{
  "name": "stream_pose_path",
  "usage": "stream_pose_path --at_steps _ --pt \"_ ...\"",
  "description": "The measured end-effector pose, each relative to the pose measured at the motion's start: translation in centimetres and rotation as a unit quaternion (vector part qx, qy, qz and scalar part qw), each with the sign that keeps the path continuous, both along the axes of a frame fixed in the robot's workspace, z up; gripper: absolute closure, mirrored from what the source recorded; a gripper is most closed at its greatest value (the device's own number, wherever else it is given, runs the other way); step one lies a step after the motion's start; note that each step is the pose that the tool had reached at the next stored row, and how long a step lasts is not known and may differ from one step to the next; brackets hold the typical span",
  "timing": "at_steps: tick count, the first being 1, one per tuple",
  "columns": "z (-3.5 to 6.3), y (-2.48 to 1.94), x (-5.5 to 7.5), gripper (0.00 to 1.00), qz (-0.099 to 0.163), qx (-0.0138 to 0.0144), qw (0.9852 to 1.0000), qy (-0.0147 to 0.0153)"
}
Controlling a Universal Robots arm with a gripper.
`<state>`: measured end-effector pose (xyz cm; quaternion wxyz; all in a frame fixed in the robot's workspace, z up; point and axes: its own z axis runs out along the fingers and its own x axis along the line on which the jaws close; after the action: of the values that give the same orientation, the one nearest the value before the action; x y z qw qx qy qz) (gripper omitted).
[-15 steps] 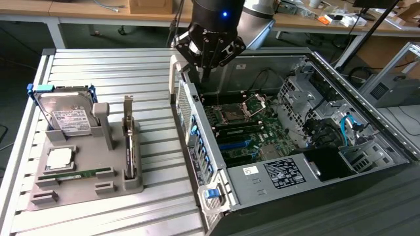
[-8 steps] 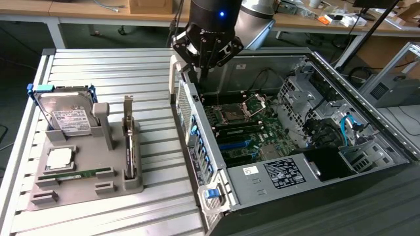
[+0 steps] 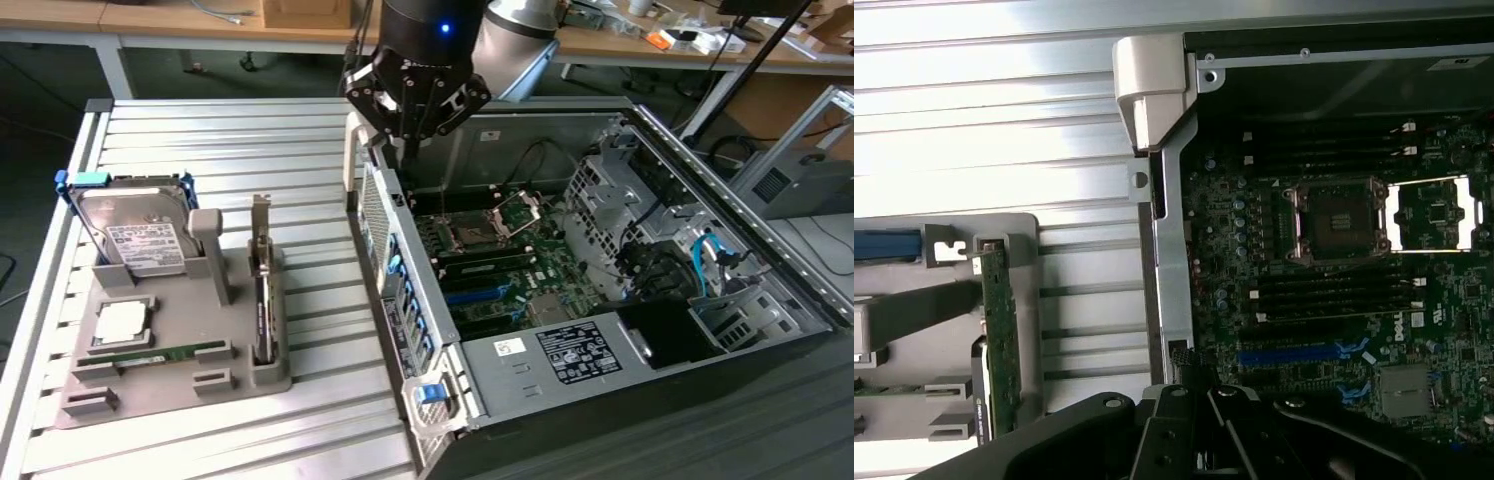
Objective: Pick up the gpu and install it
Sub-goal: 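Reach for the gpu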
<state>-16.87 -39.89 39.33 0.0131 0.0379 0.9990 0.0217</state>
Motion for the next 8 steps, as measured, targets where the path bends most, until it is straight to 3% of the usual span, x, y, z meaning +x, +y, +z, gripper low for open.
stream_pose_path --at_steps 8 --pt "0.00 0.00 -0.36 0.89 0.000 0.0000 1.0000 0.0000"
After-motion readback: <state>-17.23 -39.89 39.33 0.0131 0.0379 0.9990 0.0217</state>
